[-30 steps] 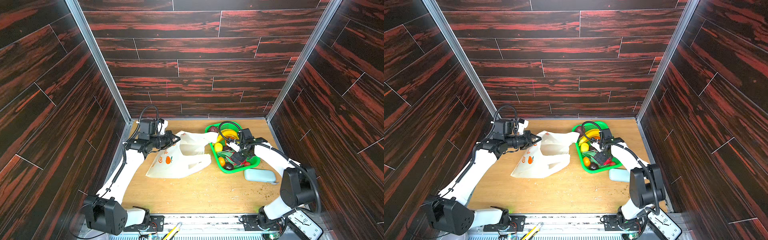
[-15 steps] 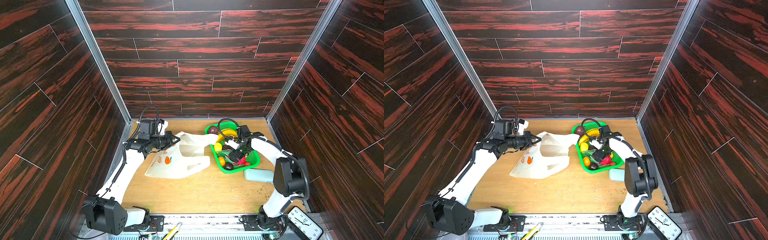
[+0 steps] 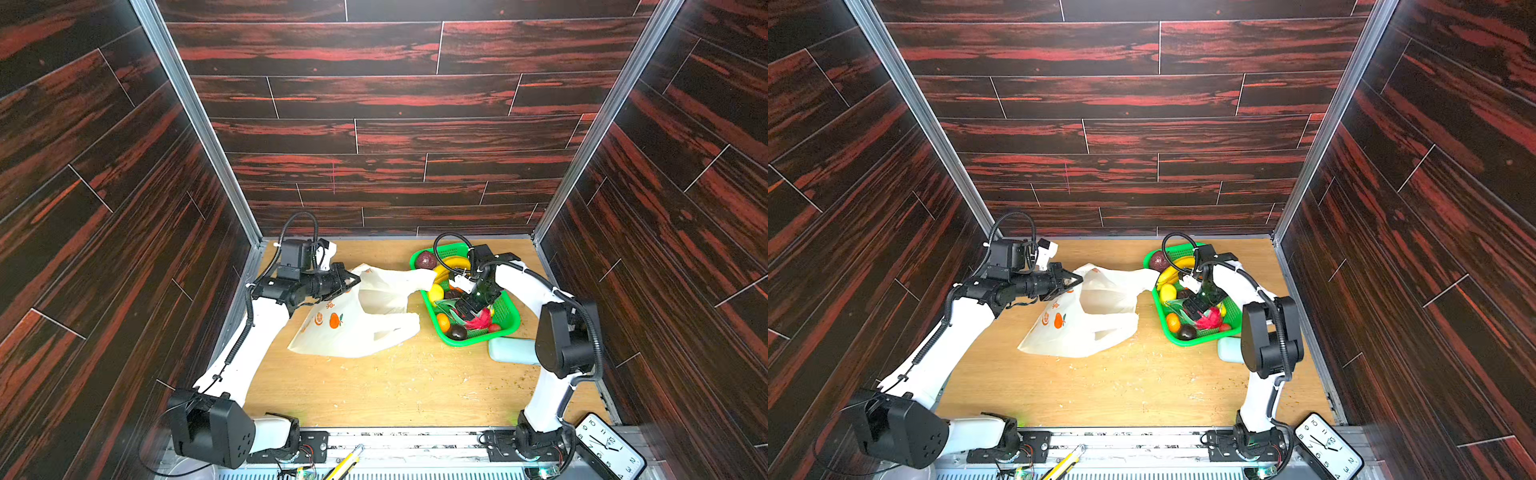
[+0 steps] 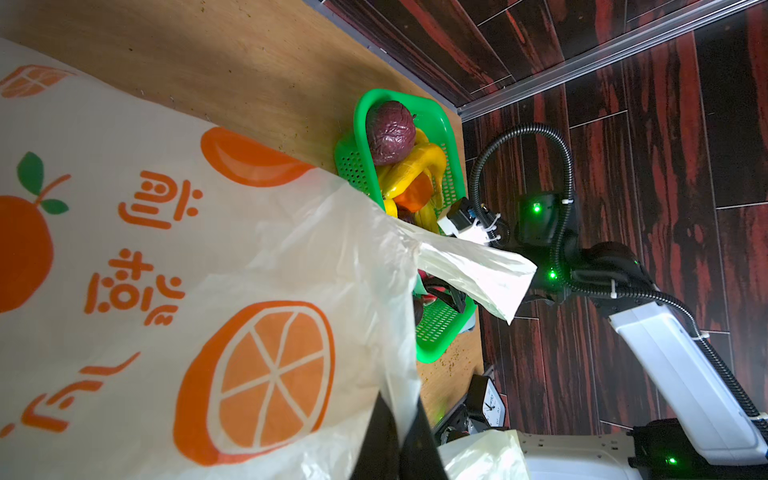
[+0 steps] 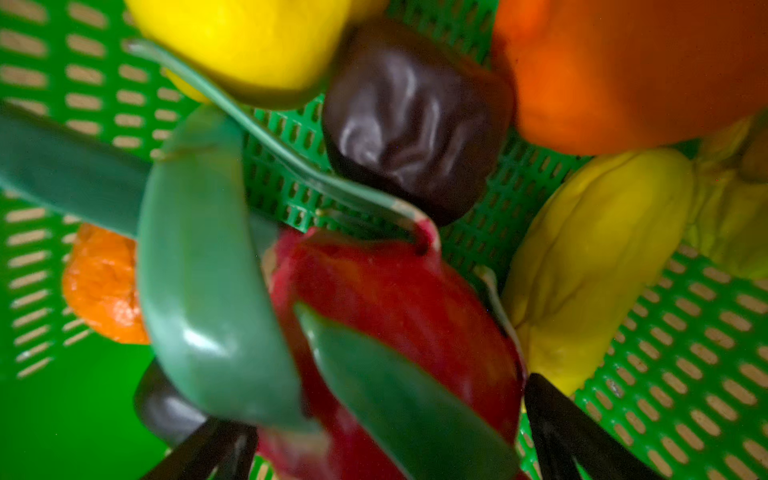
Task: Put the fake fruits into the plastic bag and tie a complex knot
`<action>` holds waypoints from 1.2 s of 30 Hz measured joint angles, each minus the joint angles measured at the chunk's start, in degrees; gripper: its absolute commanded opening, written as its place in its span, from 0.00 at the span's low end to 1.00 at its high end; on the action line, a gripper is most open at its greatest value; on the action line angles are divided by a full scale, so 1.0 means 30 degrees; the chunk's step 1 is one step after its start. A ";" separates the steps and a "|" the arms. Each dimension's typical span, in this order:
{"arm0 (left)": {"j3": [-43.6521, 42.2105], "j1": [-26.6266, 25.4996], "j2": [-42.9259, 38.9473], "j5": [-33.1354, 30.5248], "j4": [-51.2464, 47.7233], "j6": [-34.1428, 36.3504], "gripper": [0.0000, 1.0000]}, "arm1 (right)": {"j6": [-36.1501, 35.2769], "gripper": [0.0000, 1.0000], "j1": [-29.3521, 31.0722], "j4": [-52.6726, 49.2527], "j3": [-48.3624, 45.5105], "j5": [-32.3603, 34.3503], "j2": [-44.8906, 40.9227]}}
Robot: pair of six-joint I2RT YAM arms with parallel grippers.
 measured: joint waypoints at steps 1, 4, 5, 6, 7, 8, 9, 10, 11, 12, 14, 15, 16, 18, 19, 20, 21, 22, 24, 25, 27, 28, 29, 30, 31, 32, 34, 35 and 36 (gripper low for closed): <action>0.0029 0.0000 0.0036 0.0000 -0.0044 0.0007 0.00 | 0.0080 0.97 0.0022 -0.0058 0.0073 0.0051 0.0051; 0.0102 0.0000 0.0073 0.0000 -0.0087 0.0007 0.00 | 0.0255 0.97 0.0036 0.0015 0.0044 0.0036 0.0007; 0.0124 0.0000 0.0073 0.0000 -0.0138 0.0007 0.00 | 0.0277 0.97 0.0029 0.0146 -0.0066 -0.0015 -0.0102; 0.0138 0.0000 0.0073 0.0000 -0.0146 0.0007 0.00 | 0.0277 0.97 0.0029 0.0277 -0.0197 -0.0058 -0.0211; 0.0175 0.0000 0.0073 -0.0007 -0.0189 0.0007 0.00 | 0.0270 0.97 0.0022 0.0430 -0.0335 -0.0102 -0.0335; 0.0219 0.0000 0.0073 -0.0007 -0.0233 0.0007 0.00 | 0.0270 0.97 0.0000 0.0561 -0.0452 -0.0153 -0.0430; 0.0270 0.0000 0.0073 -0.0007 -0.0262 0.0007 0.00 | 0.0262 0.97 -0.0007 0.0612 -0.0503 -0.0182 -0.0495; 0.0313 0.0000 0.0080 -0.0007 -0.0277 0.0000 0.00 | 0.0233 0.97 -0.0015 0.0648 -0.0532 -0.0204 -0.0554; 0.0350 0.0000 0.0080 -0.0007 -0.0270 0.0007 0.00 | 0.0204 0.97 -0.0022 0.0656 -0.0539 -0.0233 -0.0612; 0.0364 0.0000 0.0073 -0.0007 -0.0262 0.0007 0.00 | 0.0189 0.97 -0.0036 0.0641 -0.0546 -0.0255 -0.0685; 0.0386 0.0000 0.0073 -0.0007 -0.0262 0.0000 0.00 | 0.0189 0.97 -0.0080 0.0707 -0.0539 -0.0335 -0.0867; 0.0386 0.0000 0.0073 -0.0007 -0.0270 0.0000 0.00 | 0.0189 0.97 -0.0095 0.0721 -0.0539 -0.0342 -0.0969; 0.0386 0.0000 0.0073 -0.0007 -0.0262 0.0000 0.00 | 0.0189 0.97 -0.0102 0.0714 -0.0539 -0.0313 -0.1137; 0.0386 0.0000 0.0073 -0.0015 -0.0270 0.0000 0.00 | 0.0189 0.97 -0.0117 0.0641 -0.0488 -0.0277 -0.1472; 0.0386 0.0000 0.0073 -0.0007 -0.0262 0.0000 0.00 | 0.0189 0.97 -0.0131 0.0583 -0.0430 -0.0240 -0.1690; 0.0386 0.0000 0.0073 -0.0007 -0.0262 0.0000 0.00 | 0.0189 0.97 -0.0146 0.0576 -0.0379 -0.0226 -0.1880; 0.0386 0.0000 0.0073 -0.0007 -0.0262 0.0000 0.00 | 0.0189 0.97 -0.0168 0.0576 -0.0342 -0.0226 -0.2040; 0.0386 0.0000 0.0080 -0.0007 -0.0262 0.0000 0.00 | 0.0175 0.97 -0.0182 0.0576 -0.0328 -0.0226 -0.2259; 0.0386 0.0000 0.0073 -0.0007 -0.0262 0.0000 0.00 | 0.0095 0.97 -0.0182 0.0488 -0.0328 -0.0197 -0.2550; 0.0386 0.0000 0.0073 -0.0015 -0.0262 0.0000 0.00 | -0.0029 0.97 -0.0182 0.0444 -0.0342 -0.0124 -0.2696; 0.0386 0.0000 0.0073 -0.0015 -0.0270 0.0015 0.00 | -0.0401 0.97 -0.0182 0.0546 -0.0597 -0.0073 -0.3024; 0.0386 0.0000 0.0073 -0.0015 -0.0270 0.0036 0.00 | -0.0721 0.97 -0.0182 0.0619 -0.0896 -0.0066 -0.3293; 0.0386 0.0000 0.0073 -0.0022 -0.0270 0.0073 0.00 | -0.1035 0.97 -0.0175 0.0641 -0.1195 -0.0073 -0.3541; 0.0386 0.0000 0.0073 -0.0022 -0.0270 0.0109 0.00 | -0.1494 0.97 -0.0175 0.0648 -0.1515 -0.0087 -0.3832; 0.0386 0.0000 0.0073 -0.0015 -0.0270 0.0153 0.00 | -0.2157 0.97 -0.0175 0.0692 -0.1858 -0.0117 -0.4138; 0.0386 0.0000 0.0073 -0.0015 -0.0262 0.0168 0.00 | -0.2681 0.97 -0.0175 0.0729 -0.2098 -0.0146 -0.4350; 0.0386 0.0000 0.0073 -0.0015 -0.0262 0.0226 0.00 | -0.3898 0.97 -0.0175 0.0605 -0.2324 -0.0255 -0.4575; 0.0386 0.0000 0.0073 -0.0007 -0.0262 0.0248 0.00 | -0.4379 0.97 -0.0182 0.0568 -0.2317 -0.0328 -0.4575; 0.0386 0.0000 0.0073 -0.0007 -0.0262 0.0277 0.00 | -0.4794 0.97 -0.0182 0.0546 -0.2295 -0.0415 -0.4568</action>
